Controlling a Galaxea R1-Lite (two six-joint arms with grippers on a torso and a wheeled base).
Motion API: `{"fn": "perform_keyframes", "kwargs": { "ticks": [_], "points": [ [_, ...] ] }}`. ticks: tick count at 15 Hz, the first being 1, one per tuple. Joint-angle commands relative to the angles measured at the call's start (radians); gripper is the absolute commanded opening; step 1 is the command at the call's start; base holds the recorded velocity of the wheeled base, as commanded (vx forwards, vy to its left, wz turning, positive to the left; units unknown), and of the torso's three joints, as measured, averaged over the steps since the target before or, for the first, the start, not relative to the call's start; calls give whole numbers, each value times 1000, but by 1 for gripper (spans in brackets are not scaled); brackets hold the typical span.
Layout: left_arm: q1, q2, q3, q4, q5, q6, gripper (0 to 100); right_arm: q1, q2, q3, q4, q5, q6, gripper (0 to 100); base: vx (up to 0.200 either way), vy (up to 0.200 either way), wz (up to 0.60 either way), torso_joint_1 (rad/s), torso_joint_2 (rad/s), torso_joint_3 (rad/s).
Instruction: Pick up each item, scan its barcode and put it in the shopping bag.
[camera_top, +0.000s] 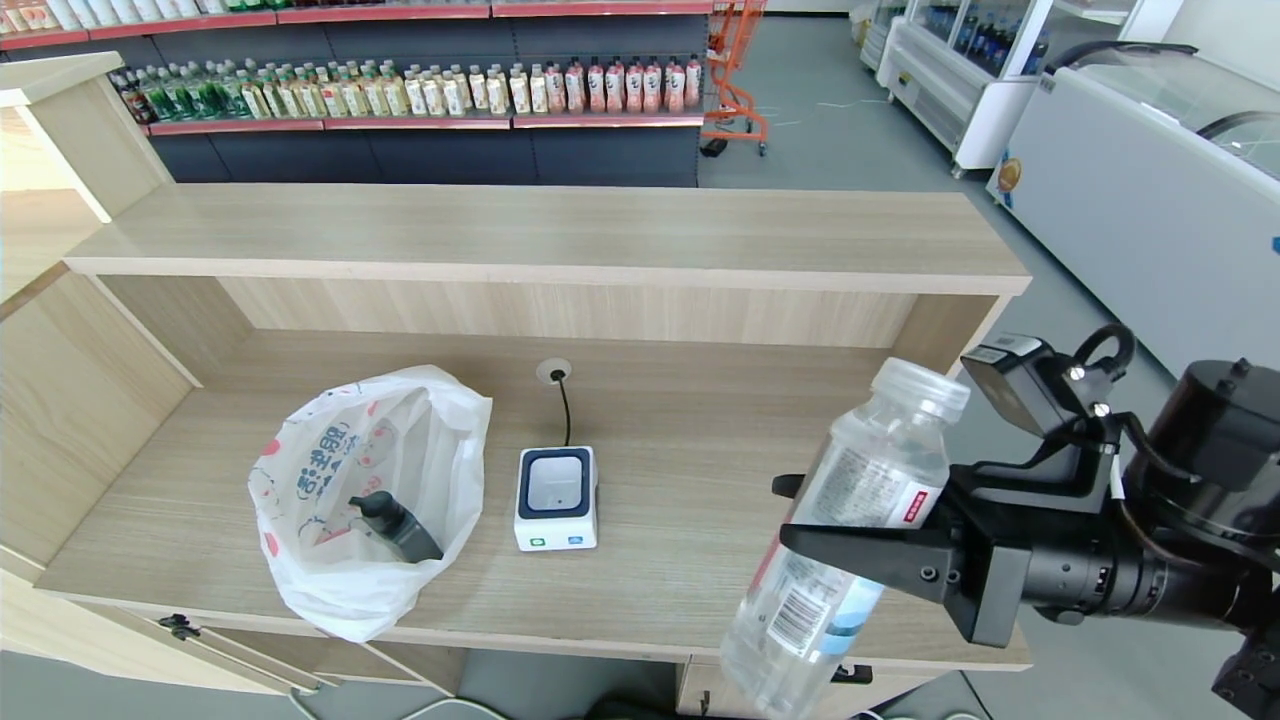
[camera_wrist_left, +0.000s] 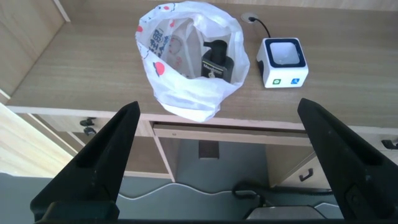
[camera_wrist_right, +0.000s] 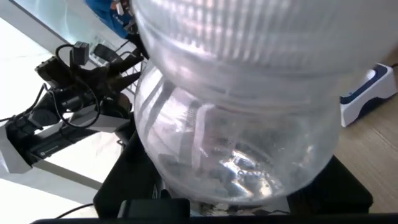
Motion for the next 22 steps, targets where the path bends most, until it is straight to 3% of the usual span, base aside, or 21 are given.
{"fn": "perform_keyframes", "kwargs": {
  "ticks": [1, 6, 12, 22],
  "points": [
    [0, 0, 0, 0, 0, 0, 100, 5, 54, 35, -39, 0, -3, 0, 0, 0, 0, 0, 0, 0],
    [0, 0, 0, 0, 0, 0, 100, 17, 114, 33, -61, 0, 1, 0, 0, 0, 0, 0, 0, 0],
    [1, 0, 0, 0, 0, 0, 100, 92, 179, 2, -82, -1, -85, 0, 0, 0, 0, 0, 0, 0],
    [1, 0, 0, 0, 0, 0, 100, 180, 291, -62, -145, -3, -85, 0, 0, 0, 0, 0, 0, 0]
  ]
}}
